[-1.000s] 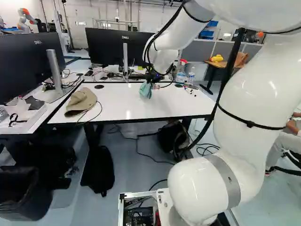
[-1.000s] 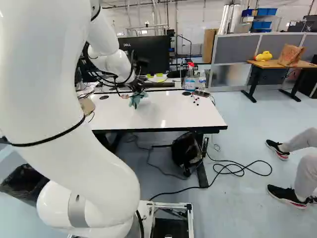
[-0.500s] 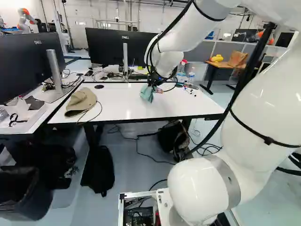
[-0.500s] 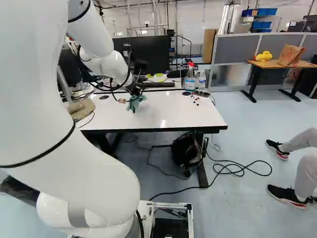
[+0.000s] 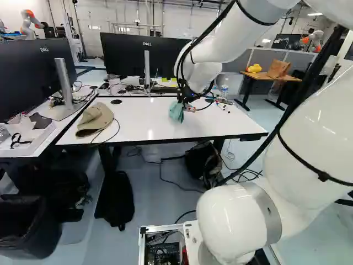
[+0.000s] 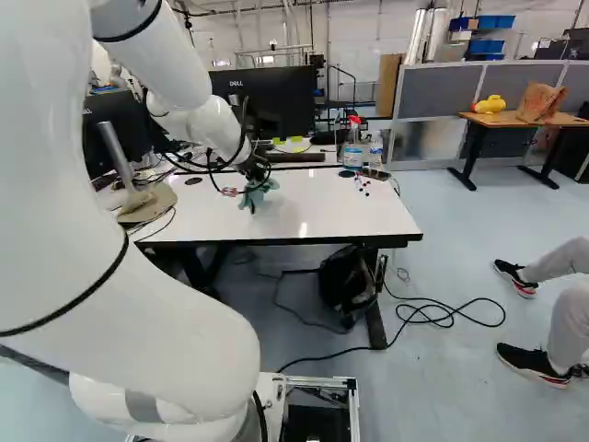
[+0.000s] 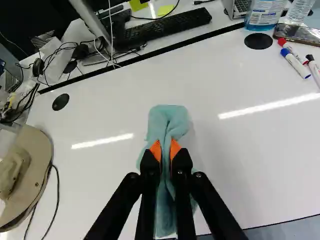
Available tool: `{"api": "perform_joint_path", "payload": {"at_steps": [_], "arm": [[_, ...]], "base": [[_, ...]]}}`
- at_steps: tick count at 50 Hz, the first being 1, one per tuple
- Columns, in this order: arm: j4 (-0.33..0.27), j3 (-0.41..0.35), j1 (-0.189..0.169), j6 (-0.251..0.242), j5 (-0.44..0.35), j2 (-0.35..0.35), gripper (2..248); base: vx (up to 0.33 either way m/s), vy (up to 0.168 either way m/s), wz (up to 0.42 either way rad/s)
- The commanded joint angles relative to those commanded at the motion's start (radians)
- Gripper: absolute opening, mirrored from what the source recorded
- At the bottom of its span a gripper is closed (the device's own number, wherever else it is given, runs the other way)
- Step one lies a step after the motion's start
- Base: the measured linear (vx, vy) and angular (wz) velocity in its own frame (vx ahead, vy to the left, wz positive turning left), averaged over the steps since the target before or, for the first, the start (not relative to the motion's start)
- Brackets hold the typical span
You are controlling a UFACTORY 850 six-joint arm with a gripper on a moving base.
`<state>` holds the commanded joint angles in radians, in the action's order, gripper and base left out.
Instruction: Clean the table with the green towel
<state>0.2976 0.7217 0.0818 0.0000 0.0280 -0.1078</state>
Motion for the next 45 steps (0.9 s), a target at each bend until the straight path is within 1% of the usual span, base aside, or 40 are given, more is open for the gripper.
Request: {"api": "perform_joint_path", "payload": {"at_steps": [2,3,8,9,13,14,18,19,23,24,29,30,45], "arm": [[0.0,0.0,0.0,0.0,0.0,0.0,41],[0.0,0.0,0.0,0.0,0.0,0.0,63],[0.0,0.0,0.0,0.0,0.0,0.0,63],[0.0,0.0,0.0,0.0,0.0,0.0,98],[0.0,0.0,0.0,0.0,0.0,0.0,98],[0.0,0.0,0.0,0.0,0.0,0.0,134],[0.0,0.0,0.0,0.0,0.0,0.0,134],[0.0,0.0,0.0,0.0,0.0,0.0,170],[0.0,0.0,0.0,0.0,0.0,0.0,170],[0.0,0.0,0.0,0.0,0.0,0.0,207],[0.0,0.0,0.0,0.0,0.0,0.0,207],[0.0,0.0,0.0,0.0,0.0,0.0,244],[0.0,0.0,0.0,0.0,0.0,0.0,247]], "base": [[0.0,0.0,0.0],[0.0,0.0,0.0],[0.0,0.0,0.0],[0.0,0.0,0.0],[0.0,0.0,0.0],[0.0,0.0,0.0],[0.0,0.0,0.0],[0.0,0.0,0.0],[0.0,0.0,0.0],[0.0,0.0,0.0],[0.0,0.0,0.0],[0.0,0.0,0.0],[0.0,0.0,0.0]]}}
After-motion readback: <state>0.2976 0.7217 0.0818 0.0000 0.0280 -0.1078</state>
